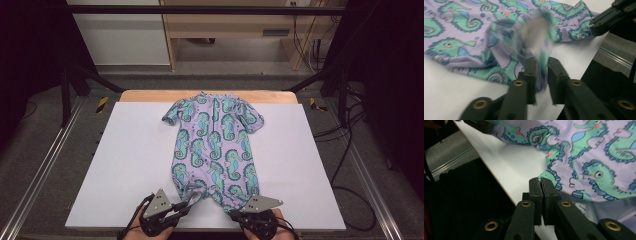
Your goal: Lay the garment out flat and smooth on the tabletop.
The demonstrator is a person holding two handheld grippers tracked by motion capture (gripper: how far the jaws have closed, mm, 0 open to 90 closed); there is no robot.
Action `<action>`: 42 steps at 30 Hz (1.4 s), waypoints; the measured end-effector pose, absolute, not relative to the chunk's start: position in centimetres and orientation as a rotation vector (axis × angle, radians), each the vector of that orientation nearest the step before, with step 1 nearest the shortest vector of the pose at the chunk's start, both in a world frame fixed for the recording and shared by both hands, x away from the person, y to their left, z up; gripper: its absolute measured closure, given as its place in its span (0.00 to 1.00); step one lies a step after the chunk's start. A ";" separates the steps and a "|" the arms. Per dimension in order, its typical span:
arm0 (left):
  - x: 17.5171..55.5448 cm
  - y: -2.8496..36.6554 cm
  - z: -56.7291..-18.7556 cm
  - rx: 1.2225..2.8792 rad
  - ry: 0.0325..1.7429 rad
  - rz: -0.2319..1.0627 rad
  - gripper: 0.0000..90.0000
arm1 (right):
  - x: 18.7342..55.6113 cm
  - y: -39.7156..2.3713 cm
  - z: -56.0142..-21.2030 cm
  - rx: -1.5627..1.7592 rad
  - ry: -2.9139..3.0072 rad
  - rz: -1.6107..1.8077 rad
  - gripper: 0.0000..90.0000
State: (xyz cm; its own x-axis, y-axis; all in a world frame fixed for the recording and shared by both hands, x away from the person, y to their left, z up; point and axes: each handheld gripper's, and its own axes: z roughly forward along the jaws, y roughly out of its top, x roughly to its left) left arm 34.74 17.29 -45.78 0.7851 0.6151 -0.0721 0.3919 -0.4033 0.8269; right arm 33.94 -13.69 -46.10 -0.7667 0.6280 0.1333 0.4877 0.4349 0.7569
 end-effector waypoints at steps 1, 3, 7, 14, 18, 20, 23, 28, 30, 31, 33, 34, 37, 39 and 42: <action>34.6 17.6 -45.6 2.044 0.753 0.321 0.79 | 33.9 -13.7 -46.2 0.986 2.517 1.238 0.98; 34.5 18.3 -45.2 2.026 0.769 0.347 0.75 | 33.7 -13.7 -46.3 0.990 2.519 1.242 0.98; 34.9 19.5 -44.4 2.002 0.797 0.383 0.70 | 33.6 -13.7 -46.4 1.004 2.520 1.241 0.93; 37.0 19.0 -44.1 1.977 0.830 0.404 0.67 | 33.6 -13.7 -46.5 1.023 2.501 1.235 0.80; 37.4 17.6 -44.0 1.970 0.803 0.398 0.63 | 33.7 -13.9 -46.3 1.038 2.485 1.234 0.66; 37.7 16.6 -44.0 1.970 0.795 0.387 0.59 | 33.8 -14.0 -46.3 1.040 2.472 1.240 0.62; 38.1 15.3 -44.0 1.975 0.783 0.373 0.53 | 34.0 -14.3 -46.1 1.054 2.443 1.250 0.52; 38.9 13.7 -44.2 1.989 0.770 0.356 0.48 | 34.2 -14.8 -45.8 1.074 2.390 1.279 0.36; 39.1 13.3 -44.4 1.999 0.766 0.349 0.48 | 34.4 -15.2 -45.5 1.088 2.357 1.285 0.32; 39.2 13.1 -44.6 2.005 0.765 0.349 0.48 | 34.5 -15.3 -45.5 1.095 2.347 1.287 0.32; 39.3 12.6 -44.9 2.022 0.762 0.343 0.49 | 34.7 -16.0 -45.2 1.122 2.317 1.288 0.33; 39.3 12.4 -45.2 2.038 0.755 0.342 0.49 | 34.8 -16.2 -45.1 1.126 2.307 1.292 0.35; 39.4 11.8 -45.8 2.068 0.747 0.340 0.49 | 35.0 -17.0 -44.9 1.142 2.287 1.294 0.37; 39.6 11.5 -46.2 2.082 0.745 0.346 0.51 | 34.9 -17.1 -44.8 1.145 2.288 1.297 0.41; 39.8 11.1 -46.6 2.114 0.734 0.368 0.55 | 34.7 -16.9 -44.9 1.123 2.305 1.291 0.43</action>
